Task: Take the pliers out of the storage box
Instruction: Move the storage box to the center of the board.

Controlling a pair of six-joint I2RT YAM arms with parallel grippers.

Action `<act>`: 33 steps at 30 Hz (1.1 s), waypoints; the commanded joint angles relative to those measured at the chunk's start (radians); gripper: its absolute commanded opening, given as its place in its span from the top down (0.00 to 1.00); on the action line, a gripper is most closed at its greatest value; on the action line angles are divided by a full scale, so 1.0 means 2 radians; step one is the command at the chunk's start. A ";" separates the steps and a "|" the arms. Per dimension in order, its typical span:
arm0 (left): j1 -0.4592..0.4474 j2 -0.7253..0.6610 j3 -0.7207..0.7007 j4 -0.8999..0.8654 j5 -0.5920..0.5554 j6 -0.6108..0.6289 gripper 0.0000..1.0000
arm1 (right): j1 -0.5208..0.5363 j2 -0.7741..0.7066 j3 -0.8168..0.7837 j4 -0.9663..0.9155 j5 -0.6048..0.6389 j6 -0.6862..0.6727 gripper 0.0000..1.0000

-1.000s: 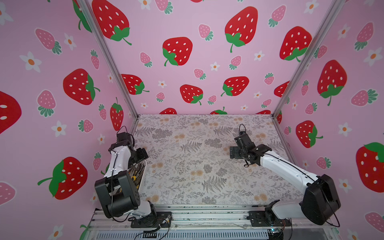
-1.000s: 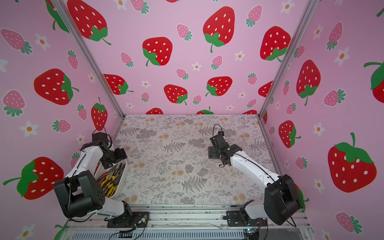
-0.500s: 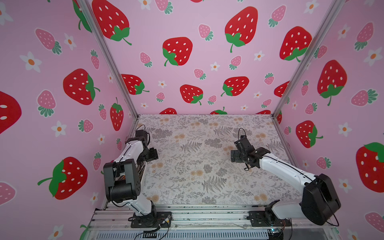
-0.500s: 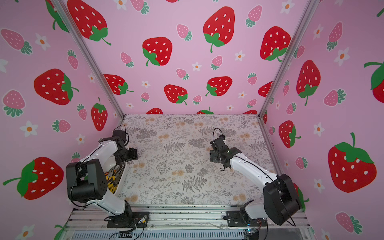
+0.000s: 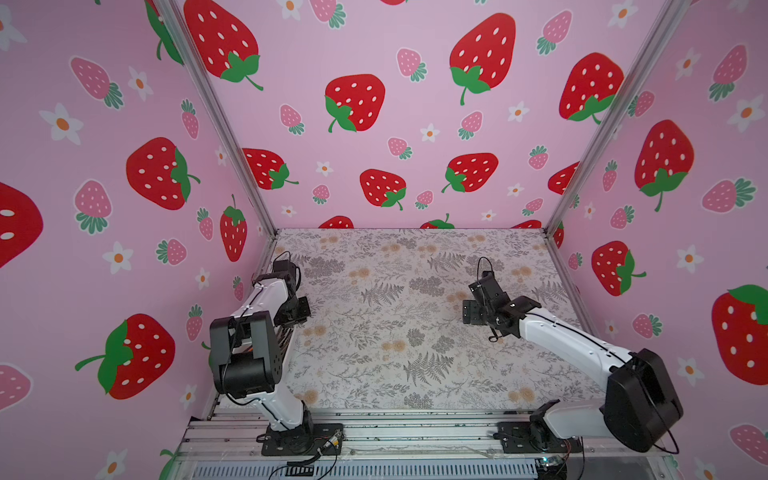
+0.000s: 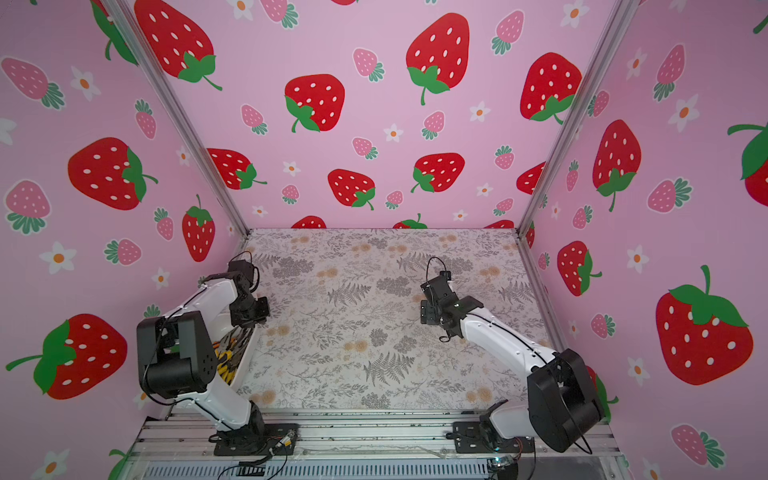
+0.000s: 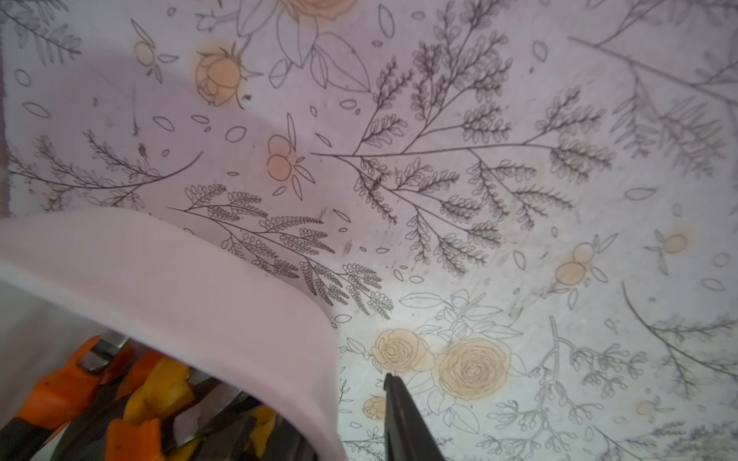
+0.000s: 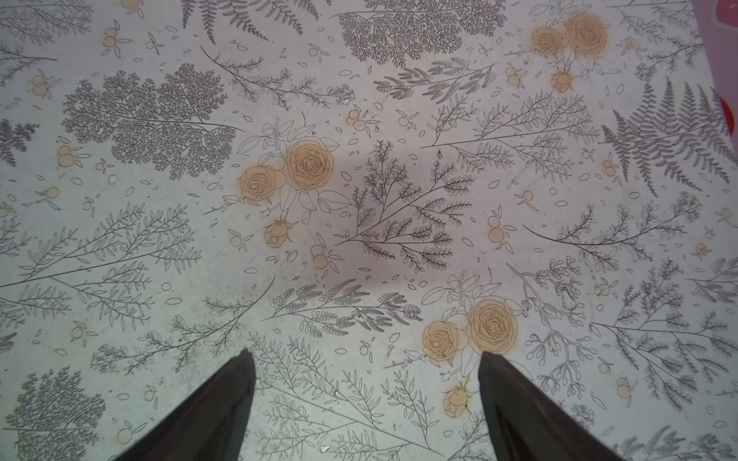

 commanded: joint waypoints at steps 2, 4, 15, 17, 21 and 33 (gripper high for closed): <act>-0.016 0.013 0.020 0.017 0.044 0.001 0.86 | -0.004 -0.008 -0.006 0.002 0.010 0.008 0.07; -0.022 0.016 0.022 0.018 0.047 -0.003 1.00 | -0.004 -0.007 -0.006 0.002 0.010 0.008 0.07; -0.107 0.058 0.081 0.023 0.053 -0.054 1.00 | -0.013 -0.007 -0.002 0.001 0.013 0.005 0.08; -0.126 0.075 0.101 0.029 0.066 -0.075 1.00 | -0.016 -0.006 -0.002 0.000 0.012 0.003 0.08; -0.158 0.111 0.143 0.047 0.093 -0.120 1.00 | -0.024 -0.005 -0.001 -0.001 0.012 -0.002 0.08; -0.234 0.325 0.466 0.024 0.140 -0.221 1.00 | -0.053 0.021 0.009 0.000 0.005 -0.019 0.08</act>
